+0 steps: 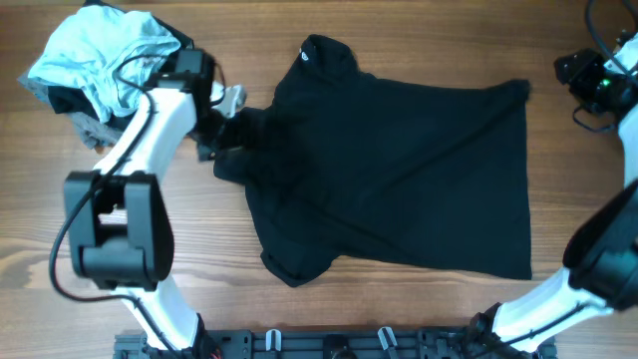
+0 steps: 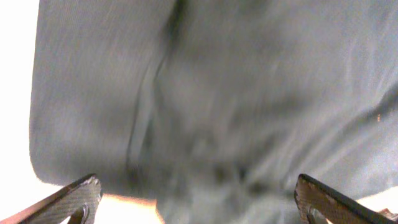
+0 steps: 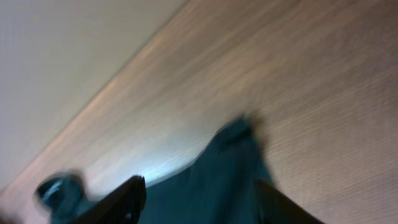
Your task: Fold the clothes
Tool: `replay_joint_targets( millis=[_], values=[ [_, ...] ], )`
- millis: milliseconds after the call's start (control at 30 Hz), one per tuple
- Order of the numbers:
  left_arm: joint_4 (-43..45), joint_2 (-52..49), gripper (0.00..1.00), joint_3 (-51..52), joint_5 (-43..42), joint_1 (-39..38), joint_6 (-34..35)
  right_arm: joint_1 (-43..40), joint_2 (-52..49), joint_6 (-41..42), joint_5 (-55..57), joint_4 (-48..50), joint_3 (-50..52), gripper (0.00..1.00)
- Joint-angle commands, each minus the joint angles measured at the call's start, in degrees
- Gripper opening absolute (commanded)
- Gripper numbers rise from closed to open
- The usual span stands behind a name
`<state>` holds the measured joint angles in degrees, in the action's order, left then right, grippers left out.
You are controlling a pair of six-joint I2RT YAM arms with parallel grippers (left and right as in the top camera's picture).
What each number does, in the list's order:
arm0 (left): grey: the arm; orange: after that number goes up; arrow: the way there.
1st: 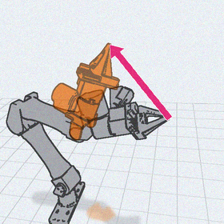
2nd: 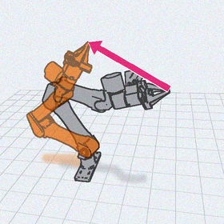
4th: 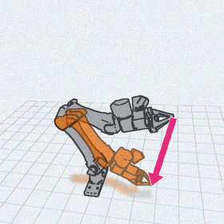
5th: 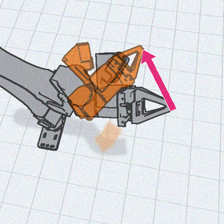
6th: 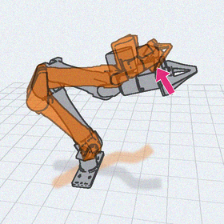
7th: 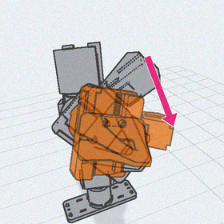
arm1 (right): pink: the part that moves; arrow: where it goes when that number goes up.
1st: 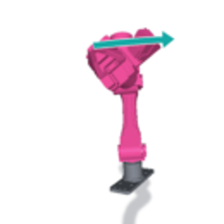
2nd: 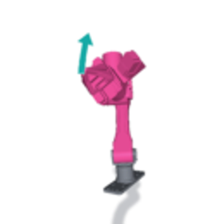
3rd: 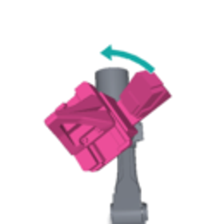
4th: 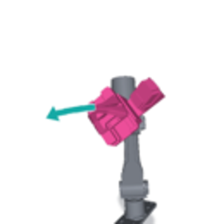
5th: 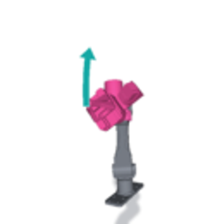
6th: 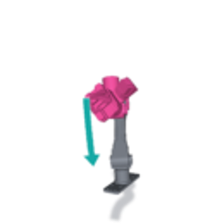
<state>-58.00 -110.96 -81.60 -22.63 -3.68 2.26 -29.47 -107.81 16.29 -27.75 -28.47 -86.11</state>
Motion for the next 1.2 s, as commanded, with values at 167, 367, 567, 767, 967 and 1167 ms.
replay_joint_targets(
  millis=[167, 367, 567, 767, 967, 1167],
  values=[
    [-2.16, 1.73, 0.63, 8.76, -0.26, 3.21, -0.48, 0.04, 9.18, -5.79, -3.89, -20.24, -0.52, 0.59],
    [13.62, 1.64, 0.6, 19.98, -1.86, 3.21, 0.22, 0.13, 8.96, -7.56, -2.99, -30.62, 2.27, 0.61],
    [17.22, 1.68, 0.04, 19.63, 7.89, 6.36, 10.27, 0.42, 8.92, -7.1, 2.23, -33.73, 9.27, 0.65],
    [16.55, 1.92, 0.04, 12.46, 1.55, 15.13, 13.16, 0.42, 8.92, -7.3, 2.51, -31.69, 21.77, 0.65],
    [12.79, 2.01, 0.72, 10.97, -9.07, 16.33, 10.49, 0.63, 8.92, -7.15, 2.14, -28.11, 30.6, 0.66],
    [-2.64, 2.12, 0.66, 10.97, -11.63, 16.17, -1.27, 2.58, 8.92, -8.22, -0.5, -22.12, 33.0, 0.65]
  ],
)
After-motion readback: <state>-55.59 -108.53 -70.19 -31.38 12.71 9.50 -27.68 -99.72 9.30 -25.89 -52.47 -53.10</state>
